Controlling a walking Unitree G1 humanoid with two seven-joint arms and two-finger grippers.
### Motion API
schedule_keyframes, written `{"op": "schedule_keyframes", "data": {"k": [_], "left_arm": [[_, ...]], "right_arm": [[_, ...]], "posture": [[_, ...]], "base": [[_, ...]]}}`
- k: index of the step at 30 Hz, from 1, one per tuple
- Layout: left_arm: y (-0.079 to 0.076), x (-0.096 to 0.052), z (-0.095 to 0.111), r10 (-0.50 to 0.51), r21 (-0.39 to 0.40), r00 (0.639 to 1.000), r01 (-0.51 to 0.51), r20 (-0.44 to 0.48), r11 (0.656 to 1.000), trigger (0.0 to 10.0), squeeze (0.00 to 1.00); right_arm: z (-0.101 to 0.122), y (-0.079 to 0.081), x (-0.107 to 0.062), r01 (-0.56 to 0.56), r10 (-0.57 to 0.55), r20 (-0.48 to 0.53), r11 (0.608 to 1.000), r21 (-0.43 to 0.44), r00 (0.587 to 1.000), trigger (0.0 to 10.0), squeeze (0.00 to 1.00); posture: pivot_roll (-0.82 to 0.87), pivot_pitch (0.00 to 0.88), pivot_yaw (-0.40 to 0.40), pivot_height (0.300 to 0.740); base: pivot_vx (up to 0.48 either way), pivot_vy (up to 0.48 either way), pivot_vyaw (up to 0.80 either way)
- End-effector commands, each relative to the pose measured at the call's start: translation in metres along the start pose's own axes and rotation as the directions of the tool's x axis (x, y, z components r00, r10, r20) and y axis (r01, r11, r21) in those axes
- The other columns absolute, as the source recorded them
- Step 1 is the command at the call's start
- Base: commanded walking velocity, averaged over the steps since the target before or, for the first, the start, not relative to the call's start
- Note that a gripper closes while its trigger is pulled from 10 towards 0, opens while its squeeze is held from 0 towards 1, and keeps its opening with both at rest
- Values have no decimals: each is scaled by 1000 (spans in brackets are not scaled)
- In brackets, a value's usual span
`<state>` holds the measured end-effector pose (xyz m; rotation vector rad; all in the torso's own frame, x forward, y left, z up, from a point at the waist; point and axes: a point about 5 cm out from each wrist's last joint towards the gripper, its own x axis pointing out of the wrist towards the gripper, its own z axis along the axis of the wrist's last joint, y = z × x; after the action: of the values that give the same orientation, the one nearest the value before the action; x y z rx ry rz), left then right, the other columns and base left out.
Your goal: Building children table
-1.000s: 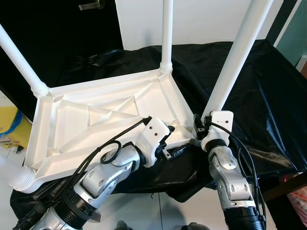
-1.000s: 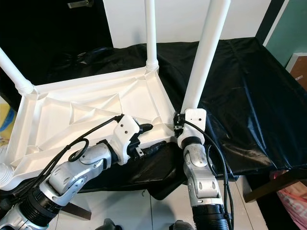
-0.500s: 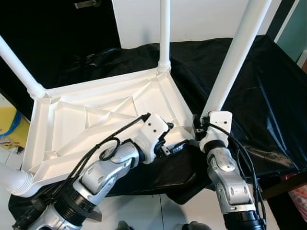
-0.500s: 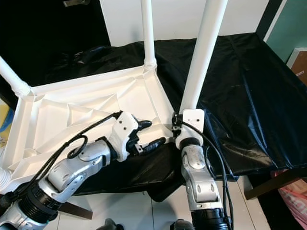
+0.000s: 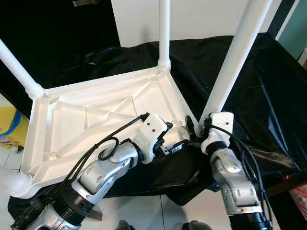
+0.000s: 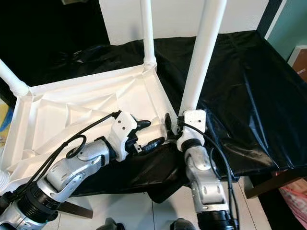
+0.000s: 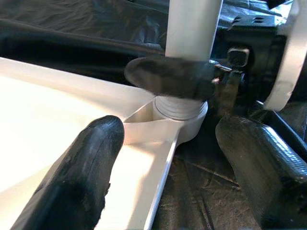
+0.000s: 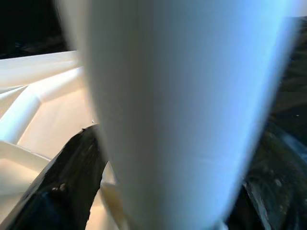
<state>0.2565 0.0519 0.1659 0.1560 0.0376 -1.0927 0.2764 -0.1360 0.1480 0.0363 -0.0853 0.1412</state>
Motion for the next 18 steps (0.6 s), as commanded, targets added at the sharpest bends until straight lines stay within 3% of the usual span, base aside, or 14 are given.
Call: {"op": "schedule_keyframes", "data": {"k": [1,10,11,12,14,16,17,18], "left_arm": [[-9,-4,1,-191,12,982,191,5,982,10000,0],[-11,-3,2,-209,13,978,209,5,978,10000,0],[-12,-2,3,-216,12,976,216,7,976,10000,0],[-12,-2,3,-216,12,976,216,7,976,10000,0],[-14,0,4,-224,13,975,224,10,975,10000,0],[-14,0,4,-224,13,975,224,10,975,10000,0],[-15,0,5,-225,12,974,224,12,974,10000,0],[-15,0,5,-225,12,974,224,12,974,10000,0]], "right_arm": [[0,-9,-4,-122,122,-8,993,2,993,10000,0],[5,-19,-3,-333,332,-18,941,-53,943,10000,0],[7,-21,0,-394,393,-24,917,-71,919,10000,0],[7,-21,0,-394,393,-24,917,-71,919,10000,0],[8,-24,6,-527,522,-76,844,-102,850,10000,0],[8,-24,6,-527,522,-76,844,-102,850,10000,0],[8,-26,11,-575,566,-107,810,-115,818,10000,0],[8,-26,11,-575,566,-107,810,-115,818,10000,0]], "posture": [[-135,74,44,740],[-139,72,52,740],[-140,72,54,740],[-140,72,54,740],[-135,72,57,740],[-135,72,57,740],[-131,72,58,740],[-131,72,58,740]], "base": [[0,0,0],[0,0,0],[0,0,0],[0,0,0],[0,0,0],[0,0,0],[0,0,0],[0,0,0]]}}
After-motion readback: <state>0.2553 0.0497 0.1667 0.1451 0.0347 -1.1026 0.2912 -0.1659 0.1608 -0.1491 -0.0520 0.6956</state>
